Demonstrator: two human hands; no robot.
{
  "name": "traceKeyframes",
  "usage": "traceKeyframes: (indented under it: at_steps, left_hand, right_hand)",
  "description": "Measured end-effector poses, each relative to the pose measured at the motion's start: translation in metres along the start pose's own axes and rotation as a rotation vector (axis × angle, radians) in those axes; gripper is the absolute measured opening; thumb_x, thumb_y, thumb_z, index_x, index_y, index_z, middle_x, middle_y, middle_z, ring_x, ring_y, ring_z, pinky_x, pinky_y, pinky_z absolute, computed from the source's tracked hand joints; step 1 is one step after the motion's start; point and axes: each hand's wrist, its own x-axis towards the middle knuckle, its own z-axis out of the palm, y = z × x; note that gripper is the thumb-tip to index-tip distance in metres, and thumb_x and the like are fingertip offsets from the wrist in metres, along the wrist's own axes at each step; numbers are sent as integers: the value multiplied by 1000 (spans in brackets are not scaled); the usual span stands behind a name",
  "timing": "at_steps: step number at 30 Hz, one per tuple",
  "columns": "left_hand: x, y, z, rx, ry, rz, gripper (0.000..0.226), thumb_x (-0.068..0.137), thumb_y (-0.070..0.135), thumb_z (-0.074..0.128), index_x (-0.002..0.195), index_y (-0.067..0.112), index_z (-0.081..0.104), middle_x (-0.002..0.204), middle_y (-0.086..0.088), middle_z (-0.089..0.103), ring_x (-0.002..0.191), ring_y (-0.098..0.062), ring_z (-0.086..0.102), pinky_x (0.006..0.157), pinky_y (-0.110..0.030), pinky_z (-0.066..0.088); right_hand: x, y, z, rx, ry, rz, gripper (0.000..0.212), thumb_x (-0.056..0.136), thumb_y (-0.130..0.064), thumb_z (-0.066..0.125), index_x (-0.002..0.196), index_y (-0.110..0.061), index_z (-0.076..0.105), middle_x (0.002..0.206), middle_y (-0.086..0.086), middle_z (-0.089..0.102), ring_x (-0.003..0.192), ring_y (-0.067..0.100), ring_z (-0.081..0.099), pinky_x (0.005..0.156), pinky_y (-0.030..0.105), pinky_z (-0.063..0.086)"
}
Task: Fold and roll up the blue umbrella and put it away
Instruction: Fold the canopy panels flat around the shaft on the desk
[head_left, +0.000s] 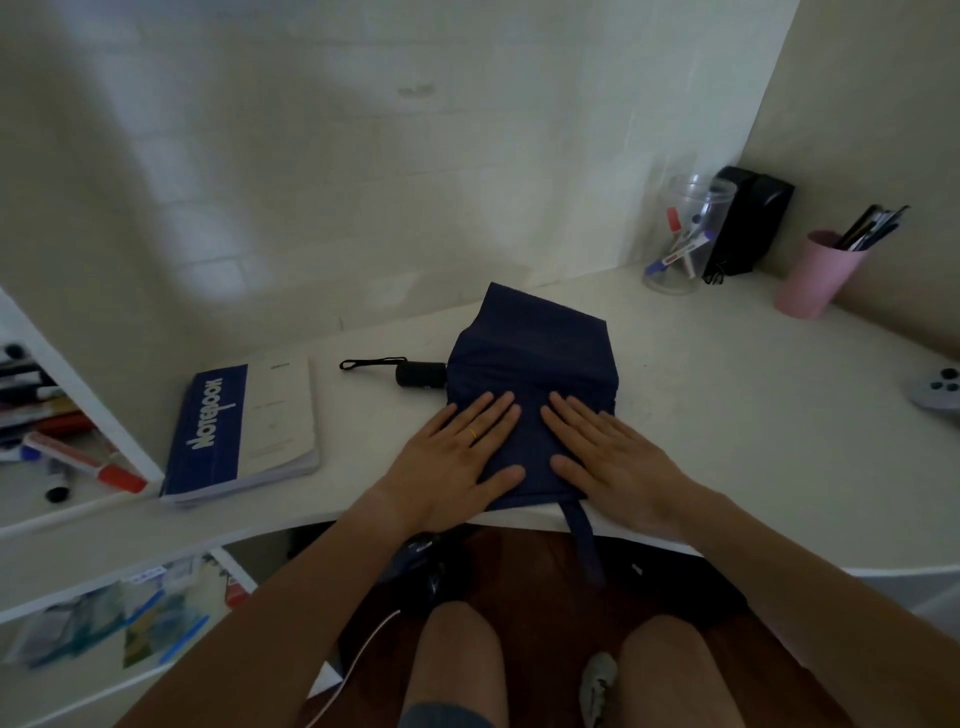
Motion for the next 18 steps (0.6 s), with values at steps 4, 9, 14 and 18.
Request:
traceKeyframes:
  at_steps: [4, 9, 14, 18]
  left_hand:
    - [-12, -16, -4, -20, -26, -16, 77, 96, 73, 6, 160, 34, -9, 167, 16, -14, 153, -3, -14, 128, -38, 1]
    - [-16, -17, 1, -31, 17, -16, 77, 97, 73, 9, 161, 31, -6, 169, 14, -7, 154, -4, -9, 128, -39, 3]
    - [-17, -16, 1, -34, 48, -14, 79, 96, 75, 7, 161, 31, -2, 169, 12, -3, 155, -5, -6, 128, -39, 4]
    - [-17, -15, 0, -34, 46, -18, 78, 97, 74, 10, 161, 31, -3, 169, 13, -5, 155, -5, -7, 127, -39, 4]
  right_hand:
    - [-9, 7, -3, 16, -7, -8, 63, 103, -58, 11, 157, -36, -13, 163, -20, -22, 149, -3, -20, 124, 27, -9]
    - [-8, 8, -27, 347, 172, 75, 52, 98, -50, 52, 148, -37, 44, 159, -16, 37, 144, 5, 36, 116, 26, 31]
    - [41, 43, -81, 923, 533, 712, 41, 88, -50, 68, 106, -13, 73, 98, -2, 70, 86, 17, 63, 74, 28, 47]
    - [77, 53, -92, 1237, 261, 792, 44, 78, -37, 82, 104, -3, 72, 100, 6, 70, 76, 17, 52, 62, 28, 38]
